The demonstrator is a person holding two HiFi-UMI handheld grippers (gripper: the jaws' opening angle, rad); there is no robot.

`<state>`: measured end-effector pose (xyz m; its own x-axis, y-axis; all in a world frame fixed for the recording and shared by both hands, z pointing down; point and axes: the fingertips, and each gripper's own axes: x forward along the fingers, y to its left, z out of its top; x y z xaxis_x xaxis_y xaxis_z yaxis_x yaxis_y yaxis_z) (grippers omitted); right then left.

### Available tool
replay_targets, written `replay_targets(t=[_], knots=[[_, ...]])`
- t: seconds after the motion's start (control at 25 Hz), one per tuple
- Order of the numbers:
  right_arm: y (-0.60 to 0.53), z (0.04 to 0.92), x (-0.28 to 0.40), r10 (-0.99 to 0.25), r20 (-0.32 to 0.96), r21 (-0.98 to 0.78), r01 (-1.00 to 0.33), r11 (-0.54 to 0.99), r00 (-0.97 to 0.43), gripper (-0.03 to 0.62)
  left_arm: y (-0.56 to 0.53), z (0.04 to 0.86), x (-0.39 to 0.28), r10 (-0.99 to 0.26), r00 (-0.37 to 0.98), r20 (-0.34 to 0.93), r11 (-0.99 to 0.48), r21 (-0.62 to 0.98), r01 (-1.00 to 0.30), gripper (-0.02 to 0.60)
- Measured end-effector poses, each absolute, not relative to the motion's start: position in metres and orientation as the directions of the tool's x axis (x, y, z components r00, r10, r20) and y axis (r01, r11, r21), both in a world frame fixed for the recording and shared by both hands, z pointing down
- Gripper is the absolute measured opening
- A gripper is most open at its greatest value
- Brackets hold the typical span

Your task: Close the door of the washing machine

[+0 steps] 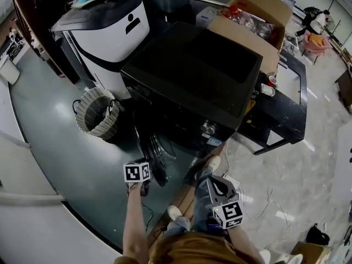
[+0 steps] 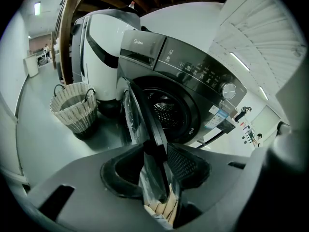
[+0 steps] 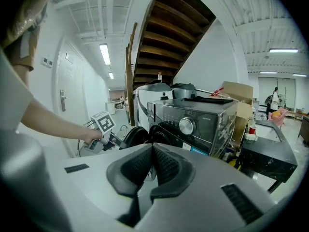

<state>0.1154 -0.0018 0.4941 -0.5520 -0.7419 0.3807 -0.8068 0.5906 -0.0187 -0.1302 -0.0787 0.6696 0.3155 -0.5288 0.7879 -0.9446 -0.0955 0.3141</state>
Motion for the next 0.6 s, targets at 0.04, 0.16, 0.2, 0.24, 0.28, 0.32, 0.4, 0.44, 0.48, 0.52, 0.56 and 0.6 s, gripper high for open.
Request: replay_targets(t=[0.04,0.16,0.2,0.24,0.28,0.32,0.4,0.44,0.48,0.52,0.56,0.6], knots=[[-0.002,0.495,0.115,-0.742,0.381,-0.019,-0.807,0.59,-0.552,0.012,-0.079,0.669,-0.129,-0.527,0.319,0.788,-0.098,0.317,-0.943,0.167],[-0.003,0.495,0.115,-0.741,0.384,-0.02,-0.808,0.589,-0.551,0.012,-0.08,0.669,-0.125,-0.523,0.326,0.788,-0.097,0.325,-0.941,0.167],[-0.003,0.495,0.116,-0.74,0.384,-0.021,-0.807,0.59,-0.551,0.011,-0.081,0.668,-0.124,-0.523,0.327,0.787,-0.095,0.327,-0.94,0.167],[-0.004,0.496,0.116,-0.74,0.384,-0.021,-0.806,0.591,-0.553,0.012,-0.081,0.668,-0.123,-0.524,0.327,0.787,-0.093,0.329,-0.94,0.167],[-0.004,0.497,0.116,-0.739,0.383,-0.022,-0.806,0.592,-0.554,0.011,-0.082,0.668,-0.122,-0.524,0.328,0.786,-0.091,0.331,-0.939,0.167],[-0.004,0.497,0.116,-0.74,0.384,-0.023,-0.807,0.591,-0.553,0.012,-0.082,0.667,-0.121,-0.525,0.329,0.785,-0.09,0.333,-0.939,0.167],[-0.005,0.498,0.119,-0.742,0.389,-0.025,-0.811,0.585,-0.547,0.012,-0.084,0.668,-0.117,-0.527,0.333,0.782,-0.091,0.338,-0.937,0.167],[-0.005,0.499,0.12,-0.742,0.39,-0.025,-0.812,0.583,-0.545,0.012,-0.085,0.668,-0.115,-0.527,0.336,0.78,-0.092,0.341,-0.935,0.167],[-0.005,0.501,0.12,-0.742,0.391,-0.026,-0.812,0.583,-0.544,0.012,-0.086,0.668,-0.112,-0.527,0.34,0.779,-0.092,0.345,-0.934,0.167],[-0.005,0.502,0.121,-0.742,0.392,-0.026,-0.812,0.583,-0.545,0.011,-0.087,0.668,-0.11,-0.528,0.344,0.777,-0.093,0.35,-0.932,0.167],[-0.004,0.503,0.121,-0.742,0.392,-0.026,-0.812,0.582,-0.544,0.012,-0.088,0.667,-0.107,-0.529,0.349,0.774,-0.092,0.356,-0.93,0.167],[-0.005,0.503,0.121,-0.742,0.391,-0.026,-0.813,0.582,-0.544,0.012,-0.089,0.667,-0.105,-0.53,0.355,0.77,-0.091,0.364,-0.927,0.167]])
